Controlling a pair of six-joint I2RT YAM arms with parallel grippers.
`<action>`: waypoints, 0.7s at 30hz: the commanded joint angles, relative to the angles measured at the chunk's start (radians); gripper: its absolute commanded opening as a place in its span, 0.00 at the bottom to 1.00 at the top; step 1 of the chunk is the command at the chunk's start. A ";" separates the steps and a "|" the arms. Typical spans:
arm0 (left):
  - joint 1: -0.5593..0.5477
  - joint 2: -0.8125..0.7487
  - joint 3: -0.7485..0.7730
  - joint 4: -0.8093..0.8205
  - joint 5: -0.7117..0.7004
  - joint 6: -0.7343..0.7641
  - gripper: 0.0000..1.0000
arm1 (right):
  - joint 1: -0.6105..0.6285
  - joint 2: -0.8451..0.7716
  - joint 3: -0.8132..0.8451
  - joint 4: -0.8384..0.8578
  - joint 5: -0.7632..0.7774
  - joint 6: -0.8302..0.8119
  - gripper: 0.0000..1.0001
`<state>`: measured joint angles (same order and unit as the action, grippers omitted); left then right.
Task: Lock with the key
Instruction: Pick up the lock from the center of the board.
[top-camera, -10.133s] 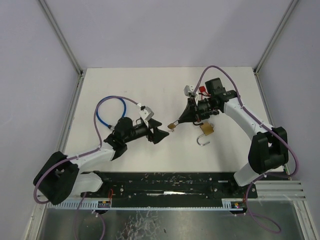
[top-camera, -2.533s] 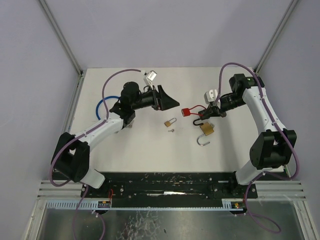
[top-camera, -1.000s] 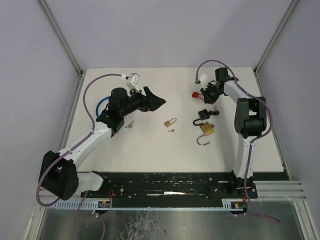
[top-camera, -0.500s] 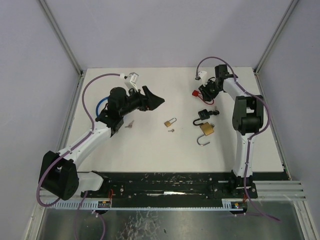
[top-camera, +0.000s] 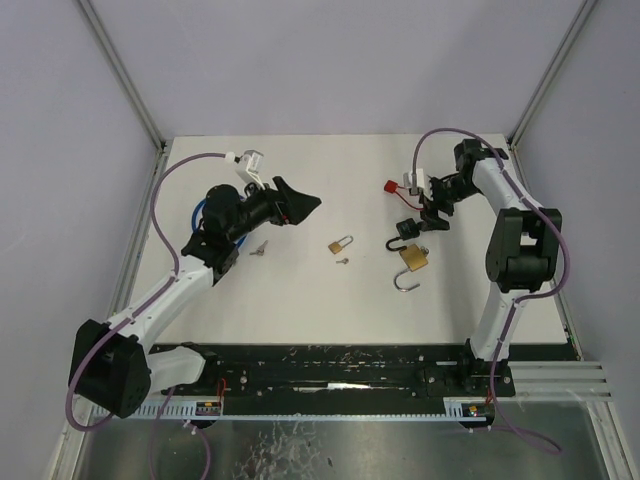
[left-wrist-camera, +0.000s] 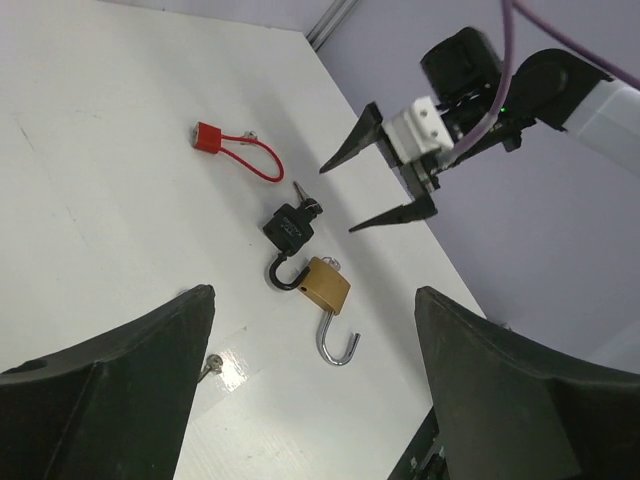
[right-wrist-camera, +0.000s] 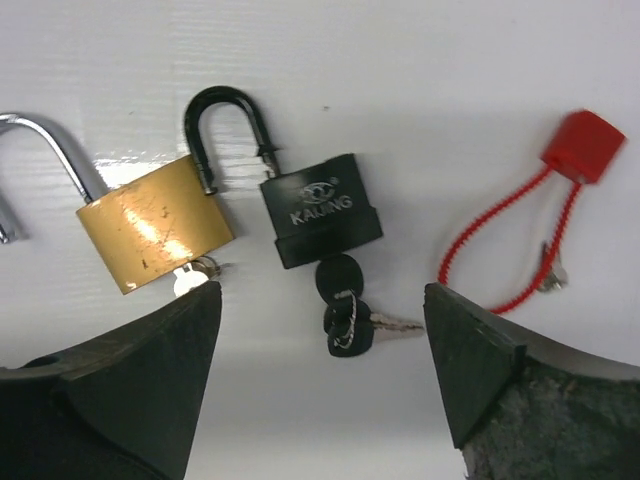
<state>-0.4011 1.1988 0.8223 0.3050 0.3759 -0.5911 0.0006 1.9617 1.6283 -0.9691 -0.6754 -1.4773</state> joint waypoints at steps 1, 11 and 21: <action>0.011 -0.040 -0.023 0.108 -0.010 0.025 0.81 | 0.007 0.044 0.005 -0.142 -0.050 -0.331 0.92; 0.018 -0.075 -0.045 0.108 -0.027 0.028 0.83 | 0.056 0.170 0.093 -0.097 0.019 -0.348 0.98; 0.018 -0.063 -0.045 0.113 -0.011 0.023 0.83 | 0.071 0.238 0.113 -0.097 0.084 -0.331 0.92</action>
<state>-0.3908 1.1370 0.7830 0.3450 0.3653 -0.5854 0.0654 2.1815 1.6943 -1.0382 -0.6201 -1.7931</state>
